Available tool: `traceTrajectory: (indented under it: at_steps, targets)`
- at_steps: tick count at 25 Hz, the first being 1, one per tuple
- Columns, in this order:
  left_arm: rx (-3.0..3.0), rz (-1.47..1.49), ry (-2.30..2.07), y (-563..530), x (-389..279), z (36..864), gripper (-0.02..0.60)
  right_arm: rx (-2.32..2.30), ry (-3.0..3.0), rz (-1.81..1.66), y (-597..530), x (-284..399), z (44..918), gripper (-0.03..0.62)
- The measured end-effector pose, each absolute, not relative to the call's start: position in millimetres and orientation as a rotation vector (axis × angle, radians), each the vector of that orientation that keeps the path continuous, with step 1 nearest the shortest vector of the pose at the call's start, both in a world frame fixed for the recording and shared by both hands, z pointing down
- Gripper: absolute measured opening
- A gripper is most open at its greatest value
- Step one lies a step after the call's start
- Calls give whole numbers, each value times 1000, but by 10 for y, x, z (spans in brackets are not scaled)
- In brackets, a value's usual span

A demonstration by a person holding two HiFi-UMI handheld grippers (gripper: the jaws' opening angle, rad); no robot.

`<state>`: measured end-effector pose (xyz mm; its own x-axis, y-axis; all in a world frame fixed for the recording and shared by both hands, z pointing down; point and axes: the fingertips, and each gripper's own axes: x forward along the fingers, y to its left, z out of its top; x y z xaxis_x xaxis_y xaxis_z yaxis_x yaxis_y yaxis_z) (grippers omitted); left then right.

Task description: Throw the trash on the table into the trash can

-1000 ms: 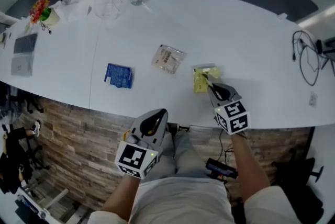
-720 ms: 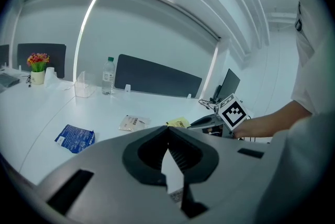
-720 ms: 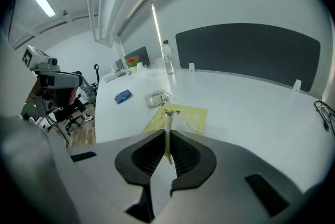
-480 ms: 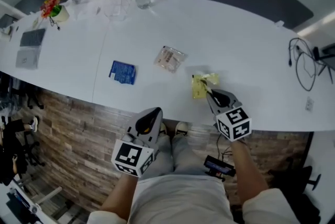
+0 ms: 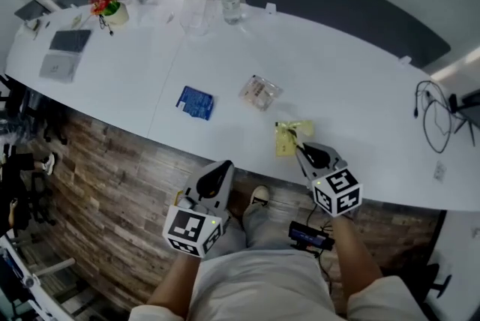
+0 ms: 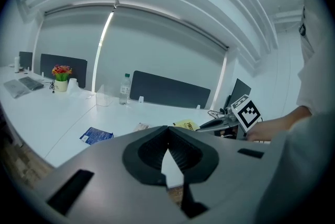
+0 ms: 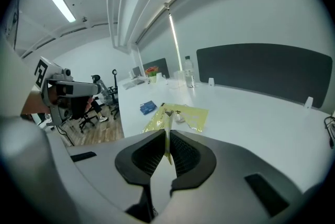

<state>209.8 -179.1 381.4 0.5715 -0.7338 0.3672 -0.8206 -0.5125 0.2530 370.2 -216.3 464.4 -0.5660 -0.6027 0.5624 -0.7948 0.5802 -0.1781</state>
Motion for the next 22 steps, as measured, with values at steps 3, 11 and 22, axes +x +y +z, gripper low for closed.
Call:
traceTrajectory:
  at_steps: [3,11,22]
  targets:
    - [2387,280,-1312,-1679,1900,3763,3,1073,-2399,568,-2120,3511,4538,51]
    - [2254,208,-1554,-1241,940,3600,3,845,-2486,496,-1978,2533,4403,51]
    - [1930,117,-1931,71,-684,3550,3,295,-2601,349,-1114,463,4208,51]
